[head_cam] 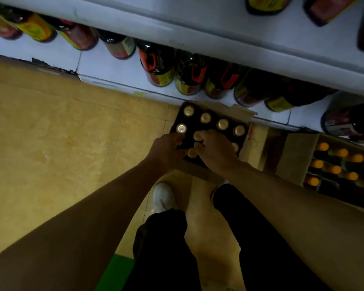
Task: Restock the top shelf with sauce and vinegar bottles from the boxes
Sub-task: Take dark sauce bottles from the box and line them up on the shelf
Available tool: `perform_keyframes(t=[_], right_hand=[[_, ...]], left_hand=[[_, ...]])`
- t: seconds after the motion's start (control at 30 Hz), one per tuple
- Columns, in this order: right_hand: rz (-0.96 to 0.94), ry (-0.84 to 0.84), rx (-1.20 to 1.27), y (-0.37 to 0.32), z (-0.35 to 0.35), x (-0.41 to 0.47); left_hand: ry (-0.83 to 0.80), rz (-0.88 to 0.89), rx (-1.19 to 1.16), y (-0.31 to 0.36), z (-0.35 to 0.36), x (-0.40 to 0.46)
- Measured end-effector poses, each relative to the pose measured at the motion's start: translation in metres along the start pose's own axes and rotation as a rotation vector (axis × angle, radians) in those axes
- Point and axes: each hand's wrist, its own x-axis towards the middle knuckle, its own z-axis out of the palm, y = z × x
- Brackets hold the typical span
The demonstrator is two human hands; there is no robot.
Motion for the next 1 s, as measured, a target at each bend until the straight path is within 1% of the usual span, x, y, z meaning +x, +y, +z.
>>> perform_keyframes(t=[0.13,0.33,0.5,0.63,0.77,1.0], right_hand=[[-0.017,-0.01,-0.092,0.014,0.028,0.039],[-0.099,-0.034,-0.277,0.032,0.067,0.097],[-0.222,-0.021,-0.433,0.034,0.09,0.124],[-0.253,-0.024,-0.45,0.03,0.096,0.134],[-0.237,-0.047,-0.445,0.029,0.101,0.142],[-0.246,-0.03,-0.435,0.027,0.096,0.137]], left_hand=[[0.019,-0.075,-0.105,-0.025,0.017,0.031],[0.049,-0.118,-0.152,-0.058,0.042,0.074],[0.098,-0.102,-0.092,-0.075,0.055,0.097],[0.136,-0.065,-0.041,-0.081,0.057,0.111],[0.124,-0.056,-0.059,-0.083,0.056,0.117],[0.119,-0.048,-0.036,-0.08,0.056,0.117]])
